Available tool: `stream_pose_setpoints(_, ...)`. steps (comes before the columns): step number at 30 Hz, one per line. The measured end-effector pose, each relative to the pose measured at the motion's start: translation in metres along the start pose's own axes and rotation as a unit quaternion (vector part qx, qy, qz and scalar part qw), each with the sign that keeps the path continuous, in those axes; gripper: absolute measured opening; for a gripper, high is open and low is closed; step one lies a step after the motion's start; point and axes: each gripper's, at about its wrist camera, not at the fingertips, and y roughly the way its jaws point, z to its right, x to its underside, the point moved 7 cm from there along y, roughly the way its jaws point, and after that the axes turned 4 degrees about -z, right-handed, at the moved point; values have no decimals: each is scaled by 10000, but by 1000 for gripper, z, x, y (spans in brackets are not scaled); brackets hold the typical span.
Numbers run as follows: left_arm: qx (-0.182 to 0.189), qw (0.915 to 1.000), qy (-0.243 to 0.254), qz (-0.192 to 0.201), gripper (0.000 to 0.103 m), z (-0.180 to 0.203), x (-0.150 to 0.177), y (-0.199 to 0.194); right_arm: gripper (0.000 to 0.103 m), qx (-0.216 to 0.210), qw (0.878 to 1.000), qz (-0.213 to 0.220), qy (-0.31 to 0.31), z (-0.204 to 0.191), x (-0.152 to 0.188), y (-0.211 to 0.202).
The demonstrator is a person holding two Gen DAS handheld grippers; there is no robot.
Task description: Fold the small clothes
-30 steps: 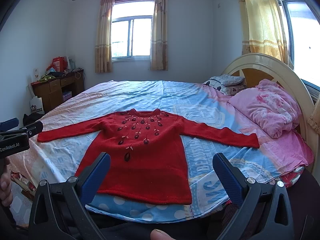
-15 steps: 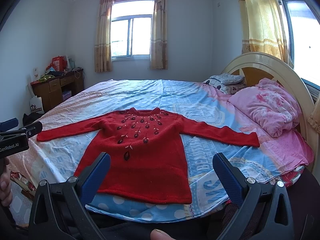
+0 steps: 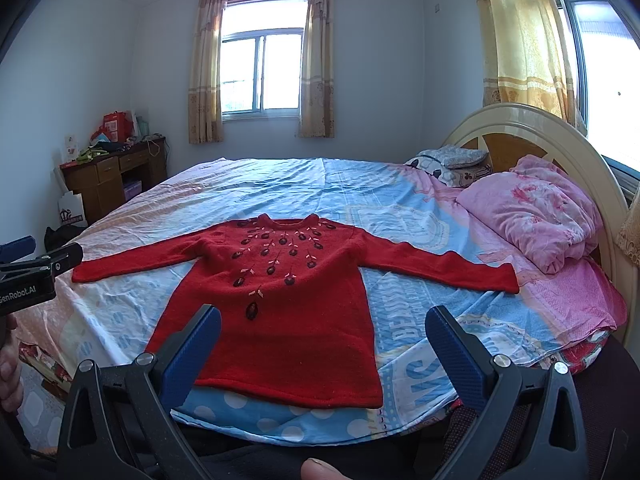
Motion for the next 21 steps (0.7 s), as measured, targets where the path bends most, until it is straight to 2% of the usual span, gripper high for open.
stream_pose_setpoints(9, -39, 9999, 50, -83, 103, -1, 4, 11, 102, 83, 9999, -66, 36, 9, 1, 9)
stream_pose_setpoints(12, -79, 9999, 50, -129, 103, -1, 2, 17, 102, 97, 9989, -445, 73, 11, 7, 17)
stream_pose_setpoints(21, -136, 9994, 156, -285, 103, 6, 2, 50, 102, 144, 9974, -705, 61, 38, 16, 49)
